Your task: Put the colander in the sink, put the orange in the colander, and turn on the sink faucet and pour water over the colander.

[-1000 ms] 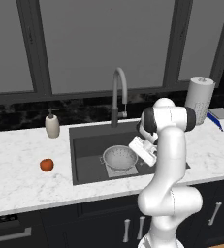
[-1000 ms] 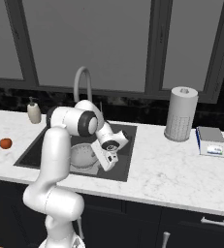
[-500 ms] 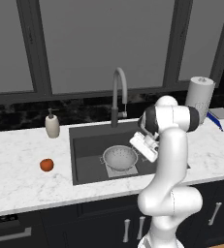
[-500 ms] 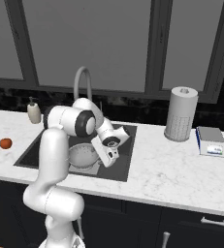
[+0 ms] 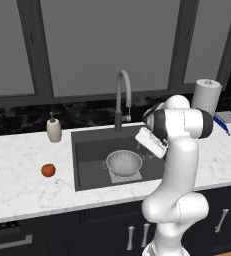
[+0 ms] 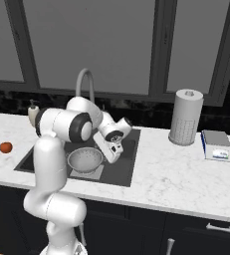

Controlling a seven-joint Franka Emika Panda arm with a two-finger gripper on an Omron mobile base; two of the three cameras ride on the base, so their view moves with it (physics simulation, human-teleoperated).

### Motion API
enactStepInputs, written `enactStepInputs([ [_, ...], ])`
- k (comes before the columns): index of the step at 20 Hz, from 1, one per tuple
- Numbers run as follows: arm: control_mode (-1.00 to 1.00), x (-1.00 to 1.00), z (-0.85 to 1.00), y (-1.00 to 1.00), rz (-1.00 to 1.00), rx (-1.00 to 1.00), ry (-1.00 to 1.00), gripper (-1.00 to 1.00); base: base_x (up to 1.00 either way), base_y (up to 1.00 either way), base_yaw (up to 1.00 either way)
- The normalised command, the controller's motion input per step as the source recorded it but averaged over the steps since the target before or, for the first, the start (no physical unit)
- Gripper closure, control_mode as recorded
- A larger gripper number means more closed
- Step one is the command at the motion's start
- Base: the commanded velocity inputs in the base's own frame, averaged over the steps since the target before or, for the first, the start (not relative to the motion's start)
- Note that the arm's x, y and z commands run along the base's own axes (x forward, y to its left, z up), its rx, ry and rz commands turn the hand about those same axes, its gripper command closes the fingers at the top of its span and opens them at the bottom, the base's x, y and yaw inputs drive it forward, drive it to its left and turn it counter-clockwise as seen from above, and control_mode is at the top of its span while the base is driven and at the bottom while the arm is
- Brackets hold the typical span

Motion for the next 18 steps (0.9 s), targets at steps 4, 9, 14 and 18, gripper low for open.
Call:
enactStepInputs([
  [4, -1.00, -0.32, 0.36, -0.43, 0.00, -0.07, -0.02, -1.00, 0.00, 0.00, 0.00],
  [9, -1.00, -0.35, 0.32, -0.20, 0.00, -0.06, -0.01, -1.00, 0.00, 0.00, 0.00],
  [14, -1.00, -0.35, 0.33, -0.02, 0.00, -0.09, -0.01, -1.00, 0.00, 0.00, 0.00],
  [18, -1.00, -0.29, 0.41, 0.00, 0.00, -0.09, 0.00, -1.00, 0.00, 0.00, 0.00],
])
